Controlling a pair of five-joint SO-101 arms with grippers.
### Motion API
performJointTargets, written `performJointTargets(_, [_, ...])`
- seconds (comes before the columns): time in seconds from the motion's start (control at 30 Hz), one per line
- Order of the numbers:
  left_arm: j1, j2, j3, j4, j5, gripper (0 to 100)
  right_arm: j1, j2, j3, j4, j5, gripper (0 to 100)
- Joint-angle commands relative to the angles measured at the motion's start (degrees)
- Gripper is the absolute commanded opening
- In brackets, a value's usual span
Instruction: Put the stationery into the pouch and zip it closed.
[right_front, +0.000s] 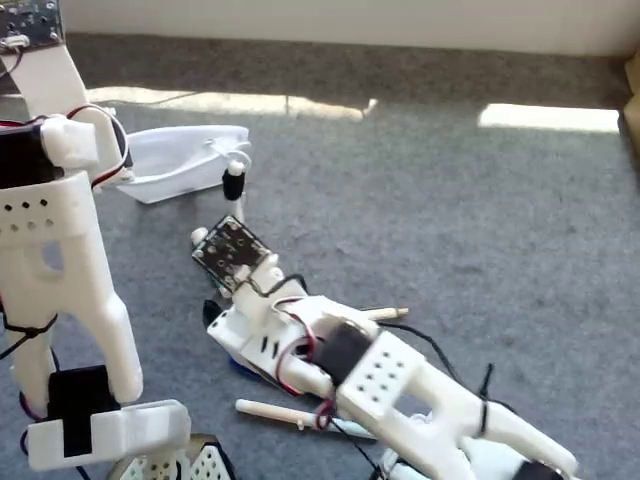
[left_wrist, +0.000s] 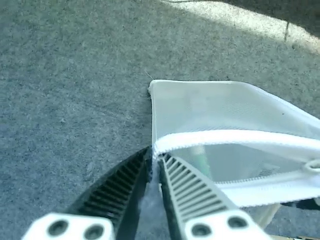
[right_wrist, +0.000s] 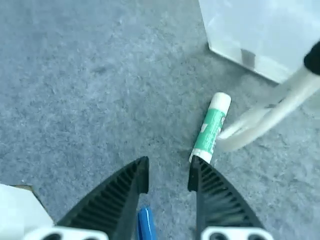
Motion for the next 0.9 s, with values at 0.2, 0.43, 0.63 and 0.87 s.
performJointTargets(0.2, [-1.63, -1.10, -1.98, -0.26, 0.79, 1, 1.54, 16.84, -2.51, -13.41, 0.44, 12.3])
performJointTargets(0.43, [-1.63, -1.01, -1.98, -0.26, 0.79, 1, 3.03, 24.04, -4.26, -20.44, 0.44, 12.3])
performJointTargets(0.63, [-1.63, -1.01, -1.98, -0.26, 0.79, 1, 3.03, 32.66, -9.63, -20.44, 0.44, 12.3])
performJointTargets(0.87, [-1.63, -1.01, -1.10, -0.35, 0.79, 1, 5.41, 41.01, -15.34, -20.44, 0.44, 12.3])
